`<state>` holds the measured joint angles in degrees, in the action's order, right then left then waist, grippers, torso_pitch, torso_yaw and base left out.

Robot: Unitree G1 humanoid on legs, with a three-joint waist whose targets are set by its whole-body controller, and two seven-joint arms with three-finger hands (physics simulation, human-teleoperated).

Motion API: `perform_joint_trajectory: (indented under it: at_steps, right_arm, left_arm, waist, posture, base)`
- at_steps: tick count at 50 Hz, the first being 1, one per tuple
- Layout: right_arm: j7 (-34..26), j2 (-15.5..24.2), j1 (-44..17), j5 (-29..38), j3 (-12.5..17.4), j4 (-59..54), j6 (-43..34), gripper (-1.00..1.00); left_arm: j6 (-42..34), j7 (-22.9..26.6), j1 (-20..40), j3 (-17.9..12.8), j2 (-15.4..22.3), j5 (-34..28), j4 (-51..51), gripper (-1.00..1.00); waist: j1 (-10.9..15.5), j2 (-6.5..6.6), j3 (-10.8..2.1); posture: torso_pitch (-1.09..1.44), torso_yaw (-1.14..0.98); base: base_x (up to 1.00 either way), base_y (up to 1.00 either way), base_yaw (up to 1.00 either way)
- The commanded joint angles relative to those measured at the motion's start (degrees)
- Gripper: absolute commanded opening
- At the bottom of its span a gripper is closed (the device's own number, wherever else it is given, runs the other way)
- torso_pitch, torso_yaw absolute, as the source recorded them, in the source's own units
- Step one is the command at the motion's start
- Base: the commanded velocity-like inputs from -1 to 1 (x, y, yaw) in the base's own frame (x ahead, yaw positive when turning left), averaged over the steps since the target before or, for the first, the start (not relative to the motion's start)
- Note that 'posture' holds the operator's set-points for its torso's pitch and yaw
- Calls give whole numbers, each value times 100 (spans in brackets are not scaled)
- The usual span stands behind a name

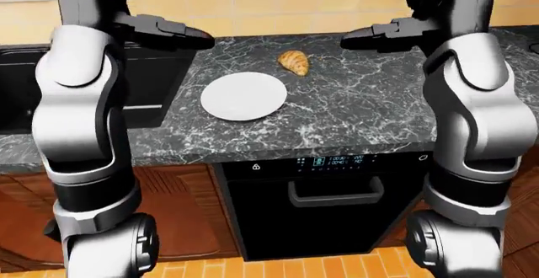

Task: Place the pastries on the plates.

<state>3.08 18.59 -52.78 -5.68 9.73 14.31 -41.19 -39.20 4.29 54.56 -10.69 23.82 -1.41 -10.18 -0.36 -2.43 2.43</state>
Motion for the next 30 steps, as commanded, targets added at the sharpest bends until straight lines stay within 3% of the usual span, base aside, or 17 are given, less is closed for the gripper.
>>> perform_joint_trajectory:
  at_steps: [1, 3, 9, 11, 13, 14, 15, 17, 22, 23, 24, 26, 27, 30]
  right_arm:
    - [18, -14, -145, -6, -24, 50, 51, 100]
    - [26, -32, -129, -12, -31, 52, 49, 100]
    - [12, -26, -111, 21, -60, 53, 55, 100]
    - [-13, -28, -83, 48, -62, 66, 65, 100]
    - [-39, -24, -64, 78, -79, 73, 82, 100]
    - [-39, -41, -62, 74, -65, 70, 82, 100]
    - [-45, -37, -59, 89, -73, 68, 85, 100]
    - [-52, -43, -71, 86, -63, 76, 71, 100]
    - [-53, -81, -101, 86, -66, 37, 128, 100]
    - [-32, -108, -106, 36, -25, 37, 134, 100]
    - [4, -94, -89, 26, -5, -3, 98, 100]
    - [26, -68, -87, 5, -12, 35, 70, 100]
    - [25, -53, -84, 4, -24, 38, 58, 100]
    - [13, -42, -73, 1, -42, 37, 44, 100]
  left_arm:
    - [48, -11, 100, -69, 77, 0, 7, 100]
    - [50, -15, 63, -67, 65, 7, -11, 100]
    - [90, -35, 18, -61, 40, 12, 3, 100]
    - [98, -34, 19, -71, 58, 7, 13, 100]
    - [68, -28, 1, -74, 62, 9, -34, 100]
    - [60, -31, -12, -77, 58, 11, -53, 100]
    - [59, -31, -22, -77, 58, 9, -59, 100]
    - [50, -23, -13, -84, 71, 14, -65, 100]
    - [22, -1, -6, -102, 116, 18, -76, 100]
    - [30, -4, 7, -101, 121, 13, -56, 100]
    - [33, -4, 25, -93, 122, 10, -40, 100]
    - [32, -5, 50, -89, 128, 2, -23, 100]
    - [37, -4, 57, -85, 129, -3, -11, 100]
    - [34, 2, 66, -81, 126, -11, -6, 100]
  waist:
    - [80, -127, -107]
    - [37, -81, -167]
    - [8, 247, -77]
    - [-29, 459, -111]
    - [-58, 823, -226]
    - [-12, 547, -146]
    - [-21, 685, -108]
    - [22, 618, -104]
    - [75, 331, -57]
    - [100, 207, 67]
    - [105, 217, -9]
    - [139, -48, -72]
    - [145, 181, -20]
    - [107, 148, -101]
  posture:
    - [0, 0]
    - [0, 0]
    - [0, 0]
    - [0, 0]
    - [0, 0]
    - [0, 0]
    - [0, 0]
    - [0, 0]
    - [0, 0]
    - [0, 0]
    - [0, 0]
    - [0, 0]
    - [0, 0]
    - [0, 0]
  base:
    - [21, 20, 0]
    - [19, 15, 0]
    - [20, 14, 0]
    - [20, 15, 0]
    - [21, 16, 0]
    - [23, 16, 0]
    - [23, 17, 0]
    - [22, 17, 0]
    - [23, 17, 0]
    - [0, 0, 0]
    - [0, 0, 0]
    - [0, 0, 0]
    - [0, 0, 0]
    - [0, 0, 0]
